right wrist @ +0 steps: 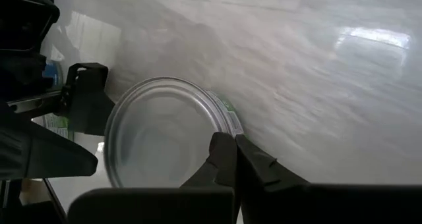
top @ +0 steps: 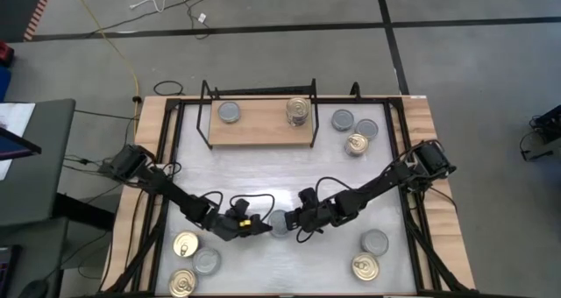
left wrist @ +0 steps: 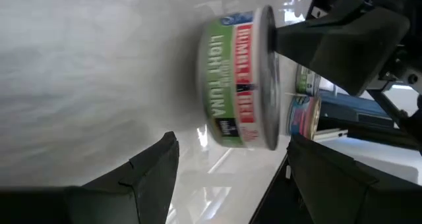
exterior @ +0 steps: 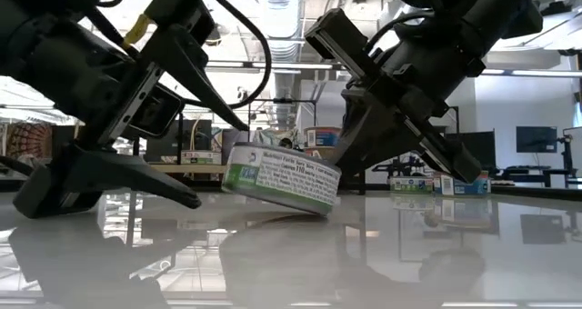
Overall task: Stack canned seafood by type on shelf
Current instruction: Stack the green tuna can on top of the green tuna can on the shelf
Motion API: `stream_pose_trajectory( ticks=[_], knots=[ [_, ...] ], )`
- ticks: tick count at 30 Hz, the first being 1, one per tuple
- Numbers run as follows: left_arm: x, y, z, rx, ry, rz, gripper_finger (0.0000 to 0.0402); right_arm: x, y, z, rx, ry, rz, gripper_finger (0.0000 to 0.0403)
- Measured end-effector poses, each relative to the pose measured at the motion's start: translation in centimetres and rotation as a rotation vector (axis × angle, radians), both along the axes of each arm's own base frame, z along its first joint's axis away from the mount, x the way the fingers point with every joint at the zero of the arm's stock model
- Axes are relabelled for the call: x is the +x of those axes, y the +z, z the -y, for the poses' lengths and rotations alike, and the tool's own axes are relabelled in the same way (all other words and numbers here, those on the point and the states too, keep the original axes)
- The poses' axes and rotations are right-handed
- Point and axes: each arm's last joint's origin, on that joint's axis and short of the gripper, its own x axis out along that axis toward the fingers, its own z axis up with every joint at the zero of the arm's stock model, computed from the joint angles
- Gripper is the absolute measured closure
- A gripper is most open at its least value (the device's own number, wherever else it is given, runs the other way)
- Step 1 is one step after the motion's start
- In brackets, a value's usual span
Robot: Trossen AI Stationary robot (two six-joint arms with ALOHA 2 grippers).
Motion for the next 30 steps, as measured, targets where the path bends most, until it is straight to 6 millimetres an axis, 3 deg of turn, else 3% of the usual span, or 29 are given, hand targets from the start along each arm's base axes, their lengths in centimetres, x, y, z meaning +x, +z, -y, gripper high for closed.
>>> stream_pose_trajectory(
  ticks=[30],
  knots=[
    [2.0, 0.1, -2.5, 0.046, 0.007, -0.059, 0.0132, 0.2, 0.4, -0.1, -0.012, 0.024, -0.015, 0.0381]
  ],
)
